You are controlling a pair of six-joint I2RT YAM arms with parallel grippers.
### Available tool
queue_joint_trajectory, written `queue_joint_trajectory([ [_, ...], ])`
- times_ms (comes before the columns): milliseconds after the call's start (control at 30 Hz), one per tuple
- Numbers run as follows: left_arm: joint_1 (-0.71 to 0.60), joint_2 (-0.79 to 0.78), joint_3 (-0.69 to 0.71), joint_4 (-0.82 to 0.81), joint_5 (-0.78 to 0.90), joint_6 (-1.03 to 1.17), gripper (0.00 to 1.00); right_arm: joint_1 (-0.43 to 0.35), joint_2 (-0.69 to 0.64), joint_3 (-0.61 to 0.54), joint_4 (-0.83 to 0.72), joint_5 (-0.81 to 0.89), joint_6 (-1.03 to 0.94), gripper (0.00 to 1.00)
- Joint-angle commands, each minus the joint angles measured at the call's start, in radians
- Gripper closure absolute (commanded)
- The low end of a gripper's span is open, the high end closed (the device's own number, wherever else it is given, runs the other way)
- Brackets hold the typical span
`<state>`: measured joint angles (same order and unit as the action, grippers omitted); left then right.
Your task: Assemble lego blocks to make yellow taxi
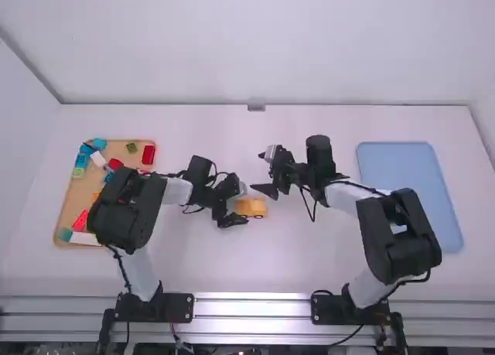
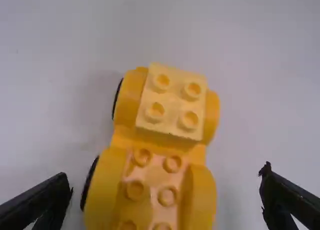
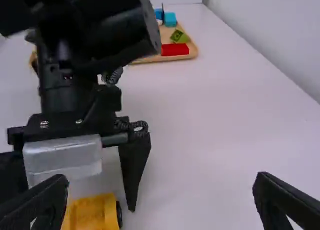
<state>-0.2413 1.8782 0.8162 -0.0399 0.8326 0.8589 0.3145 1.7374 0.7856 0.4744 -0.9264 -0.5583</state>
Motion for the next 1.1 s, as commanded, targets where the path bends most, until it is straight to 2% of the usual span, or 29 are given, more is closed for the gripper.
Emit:
queue_joint_trajectory([
  [0, 0.006, -0.130, 0.071, -0.114, -0.124, -0.042, 0.01, 0.032, -0.013, 0.000, 0.029, 0.090, 0.099, 0.01],
  [67, 0.006, -0.217, 0.122, -0.258, -0.209, -0.059, 0.01, 0.050, -0.013, 0.000, 0.068, 0.116, 0.155, 0.02],
  [133, 0.008, -0.284, 0.152, -0.335, -0.267, -0.059, 0.01, 0.060, -0.013, 0.001, 0.097, 0.110, 0.162, 0.01],
  [233, 0.029, -0.367, 0.158, -0.363, -0.316, -0.086, 0.01, 0.060, -0.013, 0.001, 0.147, 0.071, 0.167, 0.02],
  [367, 0.108, -0.517, 0.134, -0.365, -0.390, -0.266, 0.01, 0.060, -0.013, 0.048, 0.195, -0.110, 0.237, 0.01],
  [467, 0.190, -0.612, 0.109, -0.365, -0.404, -0.383, 0.01, 0.064, -0.010, 0.132, 0.114, -0.077, 0.299, 0.02],
  [600, 0.305, -0.728, 0.074, -0.363, -0.406, -0.504, 0.01, 0.103, -0.010, 0.269, -0.122, -0.069, 0.160, 0.01],
  [733, 0.470, -0.848, 0.041, -0.364, -0.407, -0.678, 0.01, 0.173, -0.010, 0.408, -0.327, 0.038, 0.085, 0.01],
  [900, 0.626, -0.913, 0.016, -0.364, -0.413, -0.813, 0.01, 0.248, -0.010, 0.459, -0.347, 0.065, 0.034, 0.01],
  [1067, 0.753, -0.922, 0.015, -0.402, -0.603, -1.122, 0.01, 0.305, -0.009, 0.462, -0.284, 0.078, 0.031, 0.01],
])
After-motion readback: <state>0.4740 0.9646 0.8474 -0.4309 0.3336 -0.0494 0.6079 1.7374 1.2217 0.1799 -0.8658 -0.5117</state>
